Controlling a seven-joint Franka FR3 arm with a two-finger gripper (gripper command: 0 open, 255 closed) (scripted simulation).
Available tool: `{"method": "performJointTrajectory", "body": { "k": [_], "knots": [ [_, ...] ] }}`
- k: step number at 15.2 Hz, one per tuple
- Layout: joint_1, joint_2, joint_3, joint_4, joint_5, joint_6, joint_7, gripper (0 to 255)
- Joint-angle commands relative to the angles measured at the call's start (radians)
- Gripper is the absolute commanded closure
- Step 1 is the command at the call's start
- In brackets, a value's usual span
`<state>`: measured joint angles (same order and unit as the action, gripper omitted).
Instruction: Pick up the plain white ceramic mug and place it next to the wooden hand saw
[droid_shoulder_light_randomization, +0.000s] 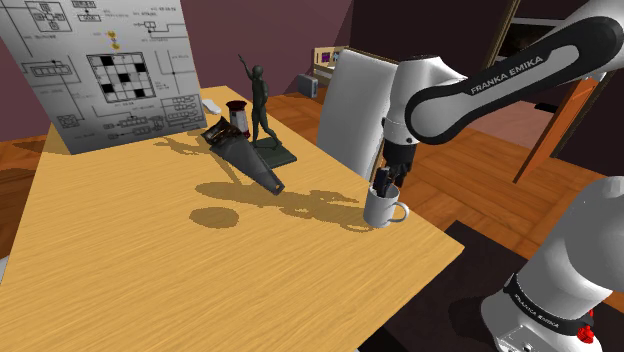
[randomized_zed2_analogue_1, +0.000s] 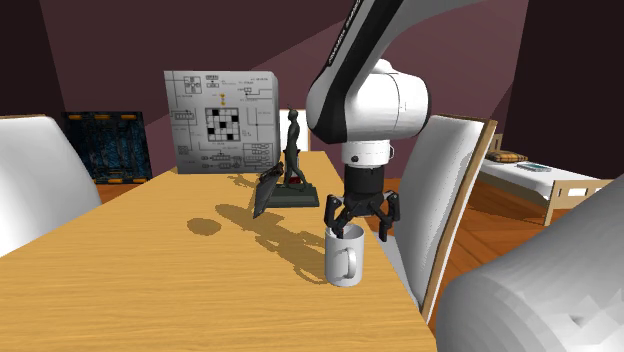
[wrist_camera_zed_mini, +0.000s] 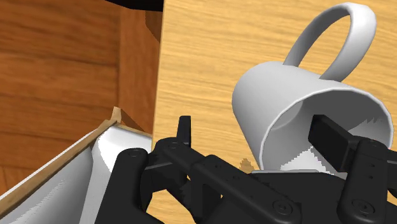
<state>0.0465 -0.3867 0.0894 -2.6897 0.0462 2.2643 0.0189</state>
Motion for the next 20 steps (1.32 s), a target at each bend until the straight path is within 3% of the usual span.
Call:
{"method": "performJointTrajectory", "body": {
  "k": [1,2,11,20],
  "knots": [
    [0.000,0.000,0.000,0.000,0.000,0.000,0.000,0],
    [0.000,0.000,0.000,0.000,0.000,0.000,0.000,255],
    [0.000,0.000,0.000,0.000,0.000,0.000,0.000,255],
    [0.001,-0.078,-0.006,0.069,0.000,-0.146,-0.002,255]
  ]
}}
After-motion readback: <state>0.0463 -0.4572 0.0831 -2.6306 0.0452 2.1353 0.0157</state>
